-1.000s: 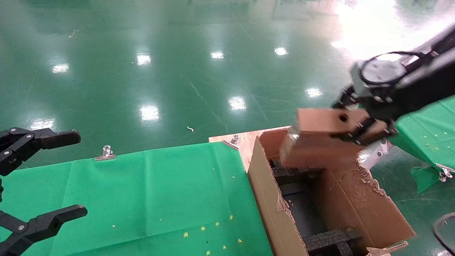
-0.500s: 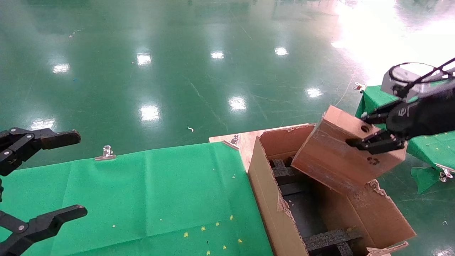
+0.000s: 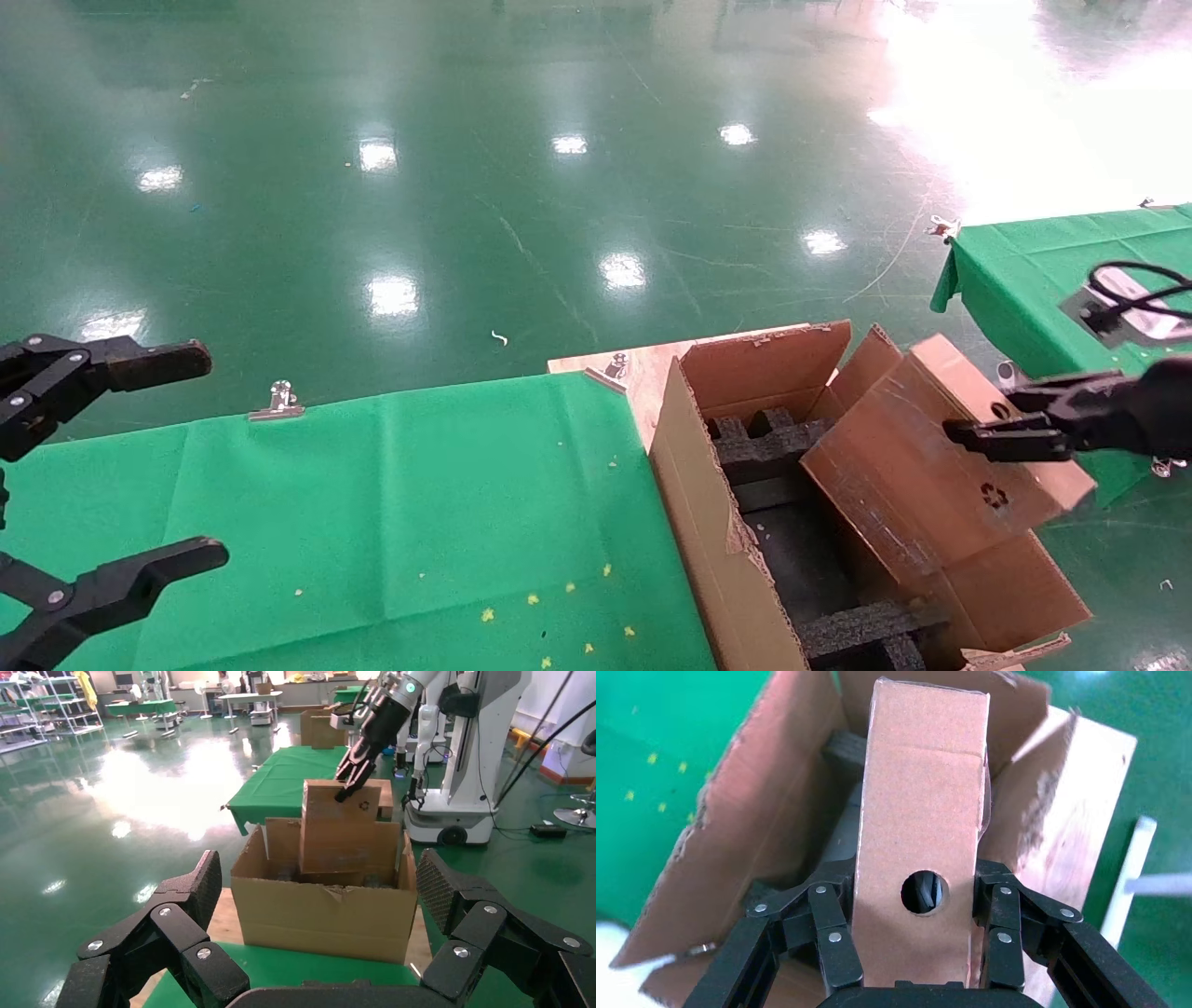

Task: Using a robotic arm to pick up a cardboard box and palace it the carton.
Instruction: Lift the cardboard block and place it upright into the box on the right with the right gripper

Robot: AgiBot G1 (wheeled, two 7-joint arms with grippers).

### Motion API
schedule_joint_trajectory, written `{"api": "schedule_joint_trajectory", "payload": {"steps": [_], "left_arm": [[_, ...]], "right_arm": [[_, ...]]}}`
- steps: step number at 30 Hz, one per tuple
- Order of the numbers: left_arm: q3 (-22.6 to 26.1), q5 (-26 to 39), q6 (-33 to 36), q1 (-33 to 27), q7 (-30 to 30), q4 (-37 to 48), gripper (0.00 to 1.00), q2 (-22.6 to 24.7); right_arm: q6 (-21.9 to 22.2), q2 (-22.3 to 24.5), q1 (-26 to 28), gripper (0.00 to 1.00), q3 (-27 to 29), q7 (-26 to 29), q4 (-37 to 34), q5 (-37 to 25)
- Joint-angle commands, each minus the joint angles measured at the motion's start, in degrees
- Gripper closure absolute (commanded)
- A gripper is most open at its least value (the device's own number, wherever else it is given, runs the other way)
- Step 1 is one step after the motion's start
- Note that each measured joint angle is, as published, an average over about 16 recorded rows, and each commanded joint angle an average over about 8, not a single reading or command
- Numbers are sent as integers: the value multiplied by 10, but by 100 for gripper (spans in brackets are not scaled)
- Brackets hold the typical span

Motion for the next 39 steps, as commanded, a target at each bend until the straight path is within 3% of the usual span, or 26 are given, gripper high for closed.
{"api": "schedule_joint_trajectory", "payload": {"steps": [1,7,15,25,39], "left_arm": [[0,0,0,0,0,0,0,0],[0,0,0,0,0,0,0,0],[0,0,0,0,0,0,0,0],[0,0,0,0,0,0,0,0],[0,0,0,0,0,0,0,0]], "right_arm": [[23,24,0,100,-3,28,26,-5],[50,61,13,100,-4,91,88,-42],[57,71,16,100,-5,102,108,-58],[58,57,10,100,-9,110,92,-54],[102,-11,-29,100,-45,206,55,-105]]}}
